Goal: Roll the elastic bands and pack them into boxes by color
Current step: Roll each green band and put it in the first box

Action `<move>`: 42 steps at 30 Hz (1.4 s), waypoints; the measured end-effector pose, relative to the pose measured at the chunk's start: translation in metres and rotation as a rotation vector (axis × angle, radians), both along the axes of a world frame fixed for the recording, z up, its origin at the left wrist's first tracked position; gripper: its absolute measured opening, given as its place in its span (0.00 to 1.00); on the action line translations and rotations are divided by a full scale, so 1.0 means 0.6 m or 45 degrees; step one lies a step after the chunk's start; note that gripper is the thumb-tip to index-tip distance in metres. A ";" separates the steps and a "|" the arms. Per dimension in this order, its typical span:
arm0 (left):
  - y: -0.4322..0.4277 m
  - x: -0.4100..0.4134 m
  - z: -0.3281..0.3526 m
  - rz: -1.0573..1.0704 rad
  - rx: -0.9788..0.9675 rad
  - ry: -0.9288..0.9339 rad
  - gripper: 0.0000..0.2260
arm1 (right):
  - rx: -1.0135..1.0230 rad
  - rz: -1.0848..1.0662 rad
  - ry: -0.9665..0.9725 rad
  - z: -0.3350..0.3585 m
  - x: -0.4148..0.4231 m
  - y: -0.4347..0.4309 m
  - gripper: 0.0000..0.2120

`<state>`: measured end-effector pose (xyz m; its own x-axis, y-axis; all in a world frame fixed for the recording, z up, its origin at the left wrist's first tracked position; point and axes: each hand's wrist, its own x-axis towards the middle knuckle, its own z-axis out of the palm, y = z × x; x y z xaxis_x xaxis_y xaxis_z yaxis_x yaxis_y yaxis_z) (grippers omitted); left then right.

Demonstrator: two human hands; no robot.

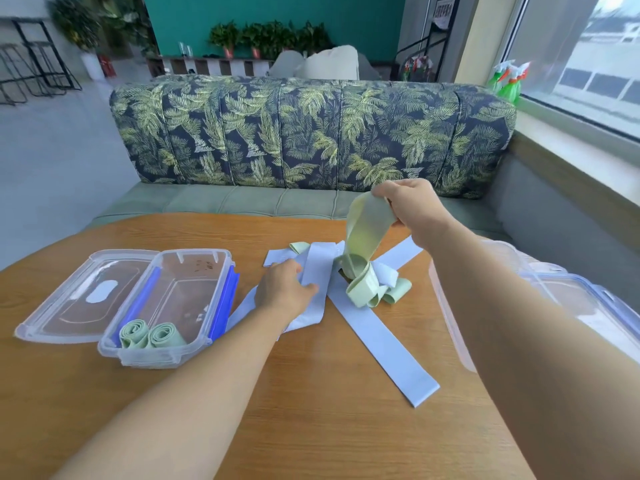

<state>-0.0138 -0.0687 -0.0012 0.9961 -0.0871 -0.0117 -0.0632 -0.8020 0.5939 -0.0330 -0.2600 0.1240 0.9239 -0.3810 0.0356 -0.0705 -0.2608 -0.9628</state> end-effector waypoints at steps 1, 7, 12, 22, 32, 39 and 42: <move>-0.004 -0.002 0.008 -0.023 -0.079 -0.024 0.22 | -0.005 0.009 -0.004 0.001 -0.002 0.002 0.07; -0.044 -0.011 0.076 -0.144 -0.689 -0.002 0.23 | 0.257 0.126 -0.242 0.026 -0.017 0.018 0.09; -0.051 -0.018 0.101 -0.169 -0.818 0.054 0.26 | 0.507 0.103 -0.412 0.066 -0.018 0.019 0.12; -0.041 -0.047 0.108 -0.074 -0.786 -0.127 0.06 | 0.135 0.020 -0.467 0.097 -0.051 0.026 0.12; 0.007 -0.099 0.113 -0.029 -0.940 0.482 0.11 | 0.209 0.067 -0.234 0.112 -0.101 0.008 0.11; 0.037 -0.174 0.110 -0.662 -0.995 1.356 0.29 | 0.144 0.195 -0.077 0.093 -0.125 -0.002 0.12; 0.043 -0.196 0.090 -0.740 -1.115 1.372 0.37 | -0.033 0.126 0.053 0.071 -0.123 -0.011 0.15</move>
<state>-0.1317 -0.0432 0.0529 0.3698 -0.8227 -0.4319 0.5280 -0.1964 0.8262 -0.1070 -0.2668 0.1666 0.9579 -0.2870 0.0054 -0.0826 -0.2936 -0.9523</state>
